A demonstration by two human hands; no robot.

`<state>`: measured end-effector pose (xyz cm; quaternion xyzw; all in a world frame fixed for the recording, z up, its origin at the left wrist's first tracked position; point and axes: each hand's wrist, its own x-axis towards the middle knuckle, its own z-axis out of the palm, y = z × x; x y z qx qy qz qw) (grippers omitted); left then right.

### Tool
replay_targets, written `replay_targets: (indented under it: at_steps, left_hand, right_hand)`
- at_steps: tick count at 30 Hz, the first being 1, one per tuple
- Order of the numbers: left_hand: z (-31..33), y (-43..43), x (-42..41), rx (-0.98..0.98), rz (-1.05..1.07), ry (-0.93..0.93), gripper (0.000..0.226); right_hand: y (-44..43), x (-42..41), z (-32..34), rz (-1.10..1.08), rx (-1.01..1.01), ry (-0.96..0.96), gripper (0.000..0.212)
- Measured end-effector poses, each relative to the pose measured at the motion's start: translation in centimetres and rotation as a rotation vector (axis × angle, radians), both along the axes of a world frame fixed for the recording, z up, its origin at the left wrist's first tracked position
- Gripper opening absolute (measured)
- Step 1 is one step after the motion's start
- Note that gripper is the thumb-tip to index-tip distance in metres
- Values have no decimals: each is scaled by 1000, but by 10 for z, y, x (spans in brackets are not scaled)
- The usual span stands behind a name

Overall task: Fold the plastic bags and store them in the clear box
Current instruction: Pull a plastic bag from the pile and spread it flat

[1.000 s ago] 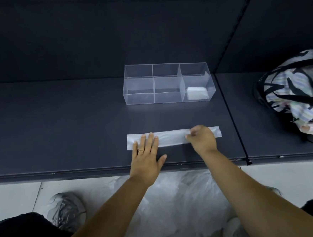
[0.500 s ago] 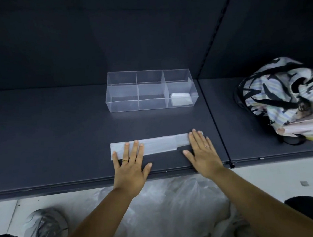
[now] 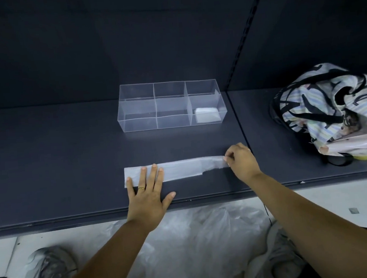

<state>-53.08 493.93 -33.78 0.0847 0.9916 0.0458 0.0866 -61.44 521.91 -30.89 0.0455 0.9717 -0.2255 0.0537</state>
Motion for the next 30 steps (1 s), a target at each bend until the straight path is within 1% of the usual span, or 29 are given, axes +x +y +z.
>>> replay_targets:
  at_steps: [3,6,8,10,14,16,18,20,22,24,25,26,27,29,30]
  left_hand:
    - [2,-7,-6,-24,-52,-7,91]
    - [0,-22,-19,-59,-133,-46,100]
    - [6,-27,-27,-21,-146,-53,102]
    - [14,-17,-28,40,-155,-13,96]
    - [23,45,-1,302,-232,15,94]
    - [27,83,16,475,-205,11,88]
    - [35,111,27,705,-69,47,70]
    - [49,123,29,905,106,125,45]
    - [64,122,27,1094,268,124,29]
    - [80,112,21,1293,428,-36,27]
    - [85,104,18,1401,493,-152,26]
    - [86,95,14,1480,544,-262,24]
    - [86,86,10,1519,568,-362,24]
    - [81,68,1,1578,582,-513,27]
    - [77,61,-4,1629,604,-551,28]
  right_hand:
    - [7,9,8,-107,-268,-113,10]
    - [14,25,20,-185,-531,-293,9]
    - [16,38,27,-210,-623,-436,13]
    - [17,49,34,-230,-679,-540,14]
    - [17,62,52,-241,-825,-649,10]
    - [12,64,66,-200,-885,-692,8]
    - [5,63,79,-139,-907,-725,5]
    - [-1,60,91,-82,-916,-722,6]
    - [-5,55,99,-77,-940,-604,19]
    - [-9,49,99,-81,-961,-411,31]
    - [-13,47,96,-60,-991,-369,37]
    - [-18,46,91,-28,-1031,-387,44]
    - [-26,46,84,7,-1058,-445,49]
    - [-46,48,71,50,-1041,-564,51]
    - [-55,49,64,62,-1020,-600,49]
